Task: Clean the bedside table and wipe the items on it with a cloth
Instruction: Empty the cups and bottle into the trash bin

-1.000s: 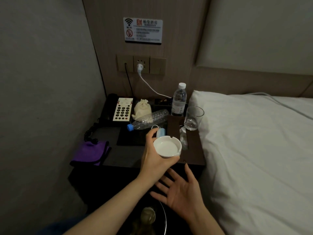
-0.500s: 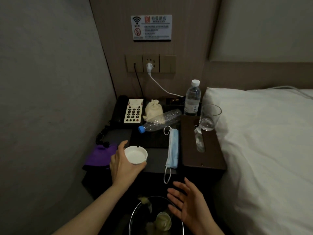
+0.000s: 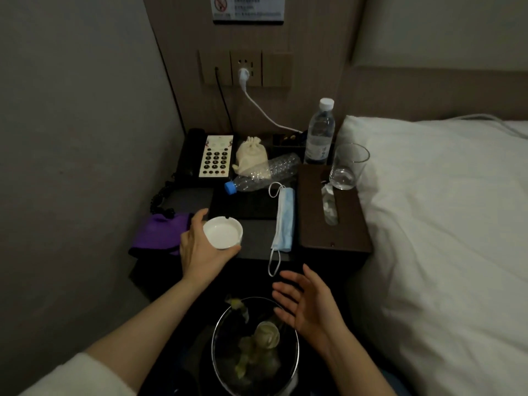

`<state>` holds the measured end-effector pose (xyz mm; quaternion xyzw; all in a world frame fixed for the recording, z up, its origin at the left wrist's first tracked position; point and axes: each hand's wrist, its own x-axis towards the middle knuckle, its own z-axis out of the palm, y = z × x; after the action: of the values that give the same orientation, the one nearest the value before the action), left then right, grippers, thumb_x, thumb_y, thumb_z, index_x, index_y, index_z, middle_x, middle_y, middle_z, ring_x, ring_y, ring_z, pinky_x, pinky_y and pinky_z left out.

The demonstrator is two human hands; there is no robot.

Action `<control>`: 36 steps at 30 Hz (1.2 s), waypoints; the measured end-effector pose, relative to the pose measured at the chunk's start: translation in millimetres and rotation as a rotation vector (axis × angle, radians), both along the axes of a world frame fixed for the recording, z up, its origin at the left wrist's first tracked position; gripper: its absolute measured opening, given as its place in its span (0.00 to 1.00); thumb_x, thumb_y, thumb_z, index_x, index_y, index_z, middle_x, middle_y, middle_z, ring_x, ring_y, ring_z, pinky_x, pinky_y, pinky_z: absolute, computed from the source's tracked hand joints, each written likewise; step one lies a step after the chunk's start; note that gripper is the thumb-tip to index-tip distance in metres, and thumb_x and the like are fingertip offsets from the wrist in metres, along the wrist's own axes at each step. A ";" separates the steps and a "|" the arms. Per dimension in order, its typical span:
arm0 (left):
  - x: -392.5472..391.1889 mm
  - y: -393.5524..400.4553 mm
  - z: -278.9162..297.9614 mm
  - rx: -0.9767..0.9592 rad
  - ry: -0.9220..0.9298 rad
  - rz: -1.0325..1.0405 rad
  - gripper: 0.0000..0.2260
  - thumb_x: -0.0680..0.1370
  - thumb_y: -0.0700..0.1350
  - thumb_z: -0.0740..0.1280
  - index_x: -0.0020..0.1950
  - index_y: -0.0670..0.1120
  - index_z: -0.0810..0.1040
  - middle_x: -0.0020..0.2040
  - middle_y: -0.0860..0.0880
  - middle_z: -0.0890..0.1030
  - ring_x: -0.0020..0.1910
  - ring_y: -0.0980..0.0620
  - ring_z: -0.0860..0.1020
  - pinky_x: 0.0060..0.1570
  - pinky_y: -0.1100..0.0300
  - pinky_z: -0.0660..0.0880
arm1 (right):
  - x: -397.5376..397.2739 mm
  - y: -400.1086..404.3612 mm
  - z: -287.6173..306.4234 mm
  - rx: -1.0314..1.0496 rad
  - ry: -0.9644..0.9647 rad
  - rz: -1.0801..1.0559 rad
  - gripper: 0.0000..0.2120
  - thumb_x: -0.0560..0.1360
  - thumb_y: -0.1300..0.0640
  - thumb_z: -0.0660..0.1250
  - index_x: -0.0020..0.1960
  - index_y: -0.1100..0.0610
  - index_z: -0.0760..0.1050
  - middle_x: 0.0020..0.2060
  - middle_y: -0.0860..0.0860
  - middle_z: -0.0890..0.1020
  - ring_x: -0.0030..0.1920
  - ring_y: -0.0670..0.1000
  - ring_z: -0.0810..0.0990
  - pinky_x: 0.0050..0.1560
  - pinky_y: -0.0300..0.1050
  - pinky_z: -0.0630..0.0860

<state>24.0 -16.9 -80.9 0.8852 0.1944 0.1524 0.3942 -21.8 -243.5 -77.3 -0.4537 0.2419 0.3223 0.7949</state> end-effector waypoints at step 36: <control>118.3 -26.3 57.0 0.637 0.439 -0.084 0.26 0.74 0.47 0.66 0.71 0.50 0.63 0.68 0.41 0.68 0.67 0.38 0.64 0.65 0.44 0.60 | 4.1 1.5 -6.1 0.026 -0.035 0.063 0.21 0.76 0.39 0.58 0.53 0.53 0.80 0.40 0.51 0.86 0.45 0.50 0.83 0.41 0.44 0.75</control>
<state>142.3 -43.1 -23.9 0.9820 0.1808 -0.0042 0.0545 -17.7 -241.9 -83.5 -0.4563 0.2091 0.3422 0.7943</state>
